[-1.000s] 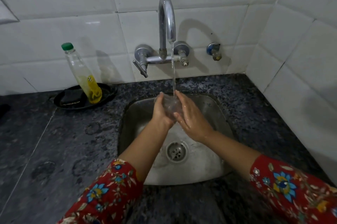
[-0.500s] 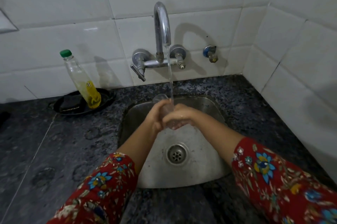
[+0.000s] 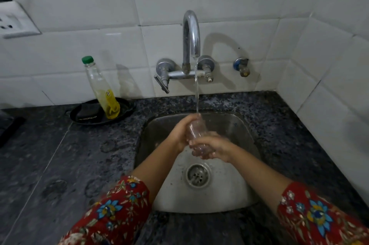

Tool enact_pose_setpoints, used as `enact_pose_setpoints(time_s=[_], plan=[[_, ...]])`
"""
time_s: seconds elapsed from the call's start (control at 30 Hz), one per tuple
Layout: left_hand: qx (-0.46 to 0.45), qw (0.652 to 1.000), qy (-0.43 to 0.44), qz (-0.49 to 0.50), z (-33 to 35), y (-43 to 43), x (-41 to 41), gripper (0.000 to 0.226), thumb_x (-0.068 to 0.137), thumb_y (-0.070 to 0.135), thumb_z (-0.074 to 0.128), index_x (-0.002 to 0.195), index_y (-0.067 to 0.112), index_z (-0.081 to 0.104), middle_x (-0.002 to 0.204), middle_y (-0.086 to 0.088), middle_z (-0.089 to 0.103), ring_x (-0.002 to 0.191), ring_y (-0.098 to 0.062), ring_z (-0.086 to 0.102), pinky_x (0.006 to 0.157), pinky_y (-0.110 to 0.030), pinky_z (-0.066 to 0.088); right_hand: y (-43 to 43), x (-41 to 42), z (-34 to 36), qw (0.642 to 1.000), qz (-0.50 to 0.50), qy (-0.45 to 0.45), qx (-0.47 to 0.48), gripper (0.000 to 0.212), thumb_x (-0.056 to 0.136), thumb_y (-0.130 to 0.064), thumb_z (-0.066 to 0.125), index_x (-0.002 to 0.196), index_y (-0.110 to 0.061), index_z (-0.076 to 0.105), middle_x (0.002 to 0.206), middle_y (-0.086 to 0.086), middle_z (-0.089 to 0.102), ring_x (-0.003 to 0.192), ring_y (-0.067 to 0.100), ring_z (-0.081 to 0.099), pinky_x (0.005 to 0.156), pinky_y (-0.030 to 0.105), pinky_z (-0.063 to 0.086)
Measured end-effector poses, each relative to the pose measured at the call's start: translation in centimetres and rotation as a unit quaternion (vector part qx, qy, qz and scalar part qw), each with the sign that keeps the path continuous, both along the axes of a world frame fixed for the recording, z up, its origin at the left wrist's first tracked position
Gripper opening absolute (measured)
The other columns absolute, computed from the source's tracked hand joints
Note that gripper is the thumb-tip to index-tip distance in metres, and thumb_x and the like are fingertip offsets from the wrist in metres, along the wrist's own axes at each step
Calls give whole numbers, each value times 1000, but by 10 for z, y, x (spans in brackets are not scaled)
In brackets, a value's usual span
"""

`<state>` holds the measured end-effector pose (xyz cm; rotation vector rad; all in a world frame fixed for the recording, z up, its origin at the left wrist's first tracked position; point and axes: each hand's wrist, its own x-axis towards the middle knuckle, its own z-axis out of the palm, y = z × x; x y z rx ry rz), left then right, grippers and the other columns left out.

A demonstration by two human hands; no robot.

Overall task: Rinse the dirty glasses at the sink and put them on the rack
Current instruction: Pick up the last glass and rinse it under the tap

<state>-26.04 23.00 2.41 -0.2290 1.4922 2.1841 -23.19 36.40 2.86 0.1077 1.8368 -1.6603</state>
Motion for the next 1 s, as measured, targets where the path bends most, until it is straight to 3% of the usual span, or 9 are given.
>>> enact_pose_setpoints(time_s=[0.1,0.27,0.4,0.47,0.53,0.63,0.73,0.87,1.0], plan=[[-129,989,69,4,6,3,-3,36,67,39,80,90,11,72,90,-13,72,83,-25,68,77,-35,54,-8,0,-2,995,-84,53,16,31,75,-19,73,104,-19,62,84,6,69,70,20,68,57,27,53],[-56,985,78,-145,4,-26,-2,61,76,40,71,127,7,59,134,-17,57,121,-32,55,99,-44,43,12,6,-9,993,31,25,-111,24,74,-16,75,95,-20,65,90,1,70,80,17,68,73,32,51],[-37,999,23,27,13,-19,5,43,92,40,56,124,12,61,126,-6,65,112,-23,63,98,-36,47,2,-3,-15,990,-71,103,-64,49,68,-1,79,109,-19,61,105,-1,68,100,19,64,87,36,51],[-68,979,25,191,25,-16,4,29,96,25,53,121,12,60,120,-6,66,96,-16,65,77,-24,53,-8,-9,-12,985,-108,119,-59,55,63,-5,83,109,-24,59,111,-1,67,104,20,63,83,37,54],[-130,945,76,291,34,-17,-3,35,96,15,53,130,10,52,124,-7,60,98,-14,61,75,-19,50,-16,-8,-7,987,-90,122,-57,54,64,-1,82,104,-27,58,106,-4,66,98,16,63,73,29,53],[-198,917,161,307,47,-20,-18,55,95,9,52,146,13,31,142,0,42,110,-9,53,83,-13,41,-14,2,-6,991,-38,123,-27,56,62,3,82,104,-26,58,99,-5,64,93,12,60,72,31,53],[-257,900,206,285,58,-19,-29,69,91,9,55,150,20,21,150,-2,33,124,-16,45,99,-25,40,-6,-2,-8,985,-127,117,-24,53,61,3,81,96,-28,58,100,-4,63,91,14,60,65,30,51],[-291,887,226,278,62,-17,-34,74,89,7,57,151,17,18,149,-6,34,113,-10,41,90,-22,36,-14,1,-5,991,-78,107,-16,58,60,6,81,101,-27,57,105,-4,61,95,12,58,67,28,54],[-318,877,238,269,62,-15,-32,81,91,7,56,153,16,6,156,-4,20,126,-13,39,94,-13,33,-14,6,-11,993,-63,98,-7,64,58,7,81,110,-24,58,103,-1,62,97,16,60,68,28,52]])
